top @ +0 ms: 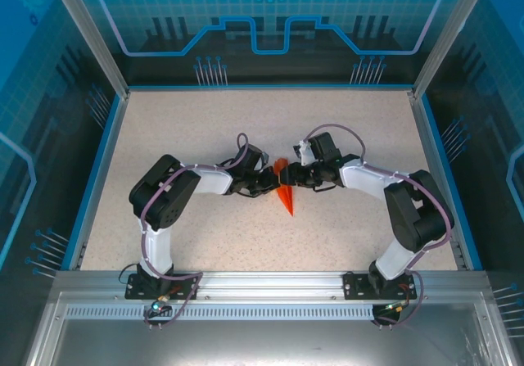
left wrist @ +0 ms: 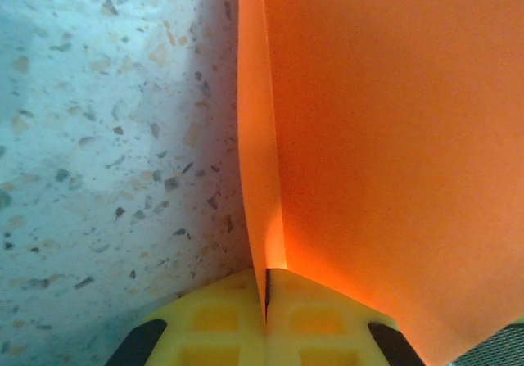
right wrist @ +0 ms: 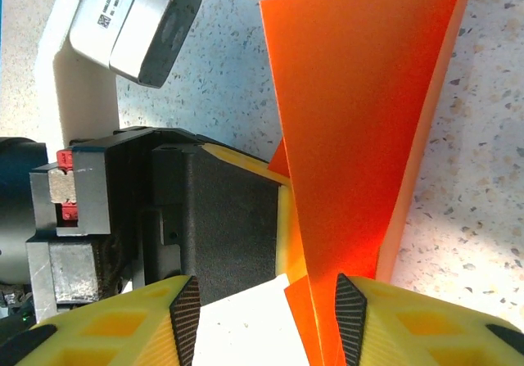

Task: Fold a paper plane with a square sheet of paper (pick it up from the middle)
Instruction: Move the paper plane to the center of the table.

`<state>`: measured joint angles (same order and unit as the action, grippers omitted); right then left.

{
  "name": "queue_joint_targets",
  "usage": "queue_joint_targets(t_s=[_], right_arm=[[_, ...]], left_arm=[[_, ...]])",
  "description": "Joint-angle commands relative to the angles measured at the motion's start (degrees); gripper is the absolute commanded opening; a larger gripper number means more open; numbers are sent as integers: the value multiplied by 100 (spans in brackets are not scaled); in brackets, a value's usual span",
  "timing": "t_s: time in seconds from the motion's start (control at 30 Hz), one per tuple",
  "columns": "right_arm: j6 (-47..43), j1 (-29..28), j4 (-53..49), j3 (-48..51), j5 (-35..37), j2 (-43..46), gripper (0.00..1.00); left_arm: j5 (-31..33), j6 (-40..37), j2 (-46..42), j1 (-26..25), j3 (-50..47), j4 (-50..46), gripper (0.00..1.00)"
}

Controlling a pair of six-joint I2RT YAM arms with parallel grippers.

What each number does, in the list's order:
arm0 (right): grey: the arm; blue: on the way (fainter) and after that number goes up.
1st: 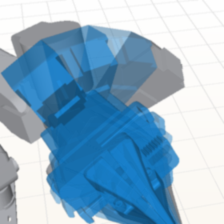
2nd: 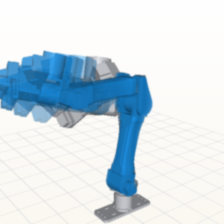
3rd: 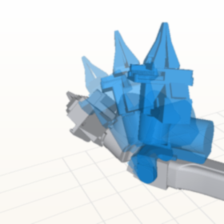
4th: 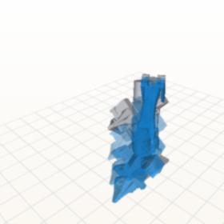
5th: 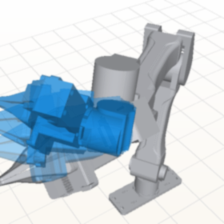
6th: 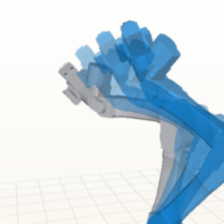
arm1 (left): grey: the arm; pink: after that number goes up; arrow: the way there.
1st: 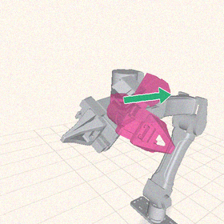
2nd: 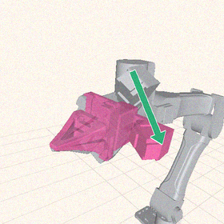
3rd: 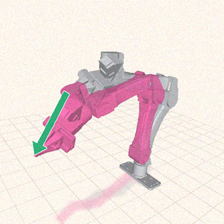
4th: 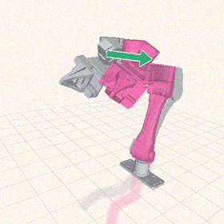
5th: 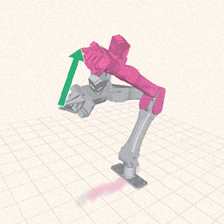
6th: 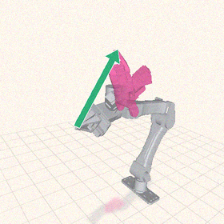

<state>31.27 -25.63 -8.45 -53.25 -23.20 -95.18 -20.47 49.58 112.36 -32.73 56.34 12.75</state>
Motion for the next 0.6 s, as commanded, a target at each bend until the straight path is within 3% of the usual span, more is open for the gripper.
queue_joint_targets(t_s=[0.0,0.57], right_arm=[[-93,-60,10,-78,-13,-34,50],[-258,-91,-615,-262,533,-457,57]], left_arm=[[33,26,65,39,-132,61,0],[168,90,42,59,-184,8,0]])
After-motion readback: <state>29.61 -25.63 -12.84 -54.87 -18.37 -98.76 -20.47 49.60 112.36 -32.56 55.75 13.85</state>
